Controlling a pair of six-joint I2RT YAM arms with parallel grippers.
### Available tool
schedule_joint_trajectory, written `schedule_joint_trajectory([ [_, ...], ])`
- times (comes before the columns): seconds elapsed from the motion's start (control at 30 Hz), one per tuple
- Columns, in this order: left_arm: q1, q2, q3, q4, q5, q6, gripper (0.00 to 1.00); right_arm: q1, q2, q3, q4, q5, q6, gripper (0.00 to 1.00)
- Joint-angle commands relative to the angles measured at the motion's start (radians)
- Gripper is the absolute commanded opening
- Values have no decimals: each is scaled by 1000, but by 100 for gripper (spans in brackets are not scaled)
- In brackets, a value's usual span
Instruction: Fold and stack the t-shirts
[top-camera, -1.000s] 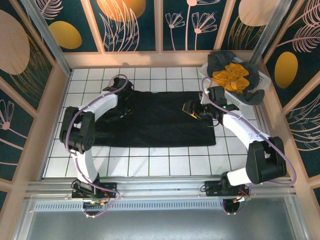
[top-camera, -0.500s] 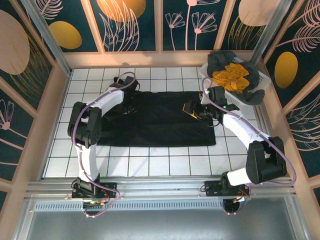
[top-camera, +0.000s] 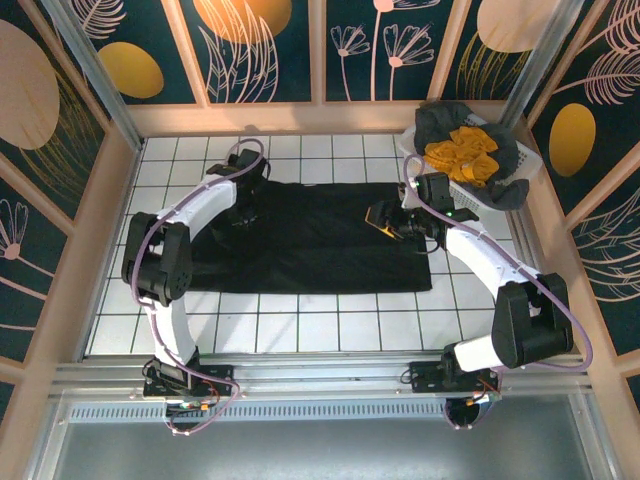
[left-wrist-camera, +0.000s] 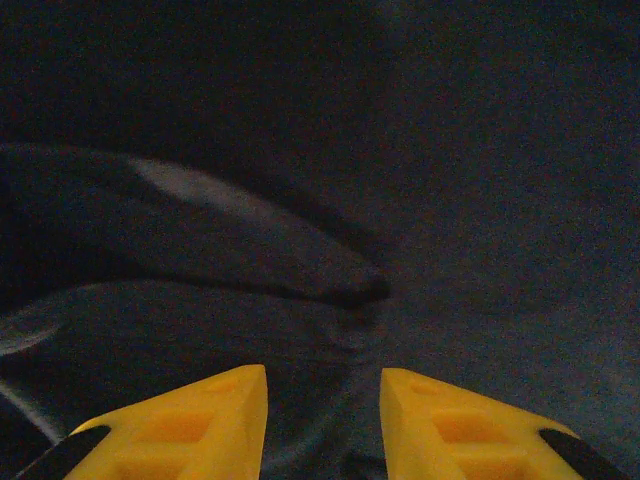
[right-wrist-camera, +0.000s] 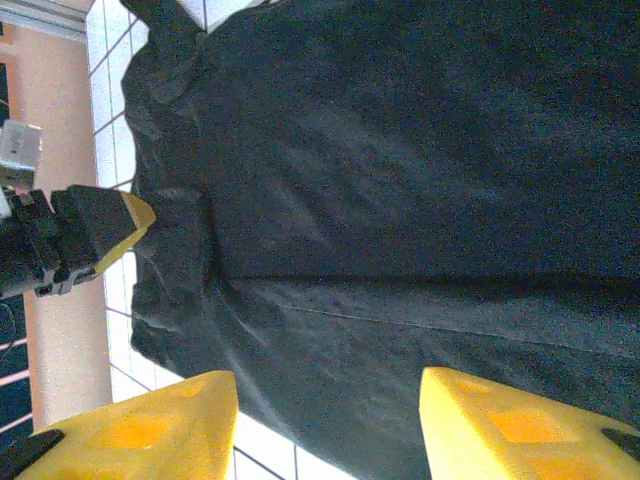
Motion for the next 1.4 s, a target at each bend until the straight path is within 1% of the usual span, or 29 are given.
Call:
schedule_joint_trajectory([
  [0.0,9,2,-13,9,29,89,34,-5,-23,-9,-12,-18,8,51],
  [0.1,9,42,-9,23,41,142,31,-5,-25,-3,-17,-15,4,51],
  [0.2,9,52,-43,49,45,173,31,-5,-26,2,-22,-12,2,51],
  [0.3,10,62,-76,85,84,186,31,-5,-31,-4,-17,-7,9,51],
  [0.5,8,99,-82,105,88,183,28,-5,-27,-3,-8,-6,19,51],
  [0.6,5,91,-86,123,94,176,19,-5,-22,2,-9,-6,17,51],
  [0.67,-2,84,-83,121,90,172,12,-5,-21,3,-9,-4,17,51],
  [0.83,-23,77,-78,106,89,161,0,-5,-16,2,-5,-4,20,51],
  [0.97,-39,73,-39,59,47,161,0,-4,-12,1,-3,-6,20,51],
  [1.2,-87,116,55,-61,-68,207,0,-3,-5,0,1,-13,19,51],
  [1.37,-111,128,83,-78,-97,223,0,-4,5,2,6,-21,17,51],
])
